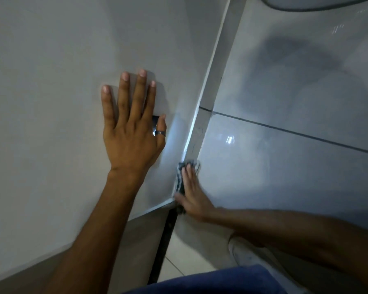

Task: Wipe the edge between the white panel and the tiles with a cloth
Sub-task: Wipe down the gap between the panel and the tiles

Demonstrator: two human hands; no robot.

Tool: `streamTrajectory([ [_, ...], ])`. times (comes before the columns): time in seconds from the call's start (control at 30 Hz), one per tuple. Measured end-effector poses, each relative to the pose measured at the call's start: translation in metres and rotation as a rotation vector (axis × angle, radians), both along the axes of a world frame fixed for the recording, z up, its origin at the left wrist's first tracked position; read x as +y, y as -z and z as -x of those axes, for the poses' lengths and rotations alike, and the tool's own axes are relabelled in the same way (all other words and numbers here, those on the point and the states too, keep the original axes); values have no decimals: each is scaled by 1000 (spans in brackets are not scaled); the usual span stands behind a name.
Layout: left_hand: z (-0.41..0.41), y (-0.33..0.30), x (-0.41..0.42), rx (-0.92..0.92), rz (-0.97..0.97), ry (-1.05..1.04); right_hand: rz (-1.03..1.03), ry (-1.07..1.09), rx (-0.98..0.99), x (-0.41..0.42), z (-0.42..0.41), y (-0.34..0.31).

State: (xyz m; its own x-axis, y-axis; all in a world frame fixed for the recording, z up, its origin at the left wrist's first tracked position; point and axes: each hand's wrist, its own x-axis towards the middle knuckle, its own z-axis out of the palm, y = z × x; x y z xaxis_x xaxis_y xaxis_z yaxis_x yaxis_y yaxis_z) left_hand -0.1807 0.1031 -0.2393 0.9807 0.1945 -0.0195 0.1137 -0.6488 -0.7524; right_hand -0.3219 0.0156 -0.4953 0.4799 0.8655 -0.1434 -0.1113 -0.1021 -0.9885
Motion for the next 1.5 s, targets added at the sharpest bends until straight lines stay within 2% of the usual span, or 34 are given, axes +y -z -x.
streamTrajectory([
  [0.17, -2, -1, 3, -16, -2, 24, 39, 565, 16, 46, -160, -13],
  [0.27, -1, 0, 4, -13, 5, 10, 89, 691, 10, 59, -212, -18],
  [0.37, -3, 1, 3, -5, 16, -1, 102, 623, -28, 52, -212, -18],
  [0.43, -7, 1, 3, 0, 19, 1, 122, 499, -45, 44, -187, -18],
  [0.57, -25, 3, 0, 21, 31, -20, 174, -19, -81, 8, -68, -14],
  [0.67, -39, 4, 0, 37, 21, -16, 51, -292, -121, -14, -5, -2],
  [0.73, -43, 4, 1, 45, 15, -10, 24, -265, -98, -14, -12, 3],
  [0.8, -43, 4, 3, 56, 2, -2, 38, -141, -52, -6, -44, -1],
  [0.97, -39, 6, 3, 88, -14, -3, 128, 414, 141, 39, -203, -21],
  [1.03, -41, 5, 3, 85, -11, -15, 150, 496, 140, 49, -256, -35],
  [1.1, -43, 1, 2, 87, 11, -34, 159, 490, 103, 50, -266, -39],
  [1.17, -43, -1, 1, 87, 27, -41, 168, 442, 85, 42, -234, -34],
  [1.33, -44, 0, -5, 102, 46, -96, 100, 1, 149, -3, -73, -26],
  [1.4, -44, -1, -6, 98, 50, -113, 67, -90, 238, -12, -37, -30],
  [1.5, -44, -3, -9, 91, 71, -108, 75, 92, 444, -2, -62, -40],
])
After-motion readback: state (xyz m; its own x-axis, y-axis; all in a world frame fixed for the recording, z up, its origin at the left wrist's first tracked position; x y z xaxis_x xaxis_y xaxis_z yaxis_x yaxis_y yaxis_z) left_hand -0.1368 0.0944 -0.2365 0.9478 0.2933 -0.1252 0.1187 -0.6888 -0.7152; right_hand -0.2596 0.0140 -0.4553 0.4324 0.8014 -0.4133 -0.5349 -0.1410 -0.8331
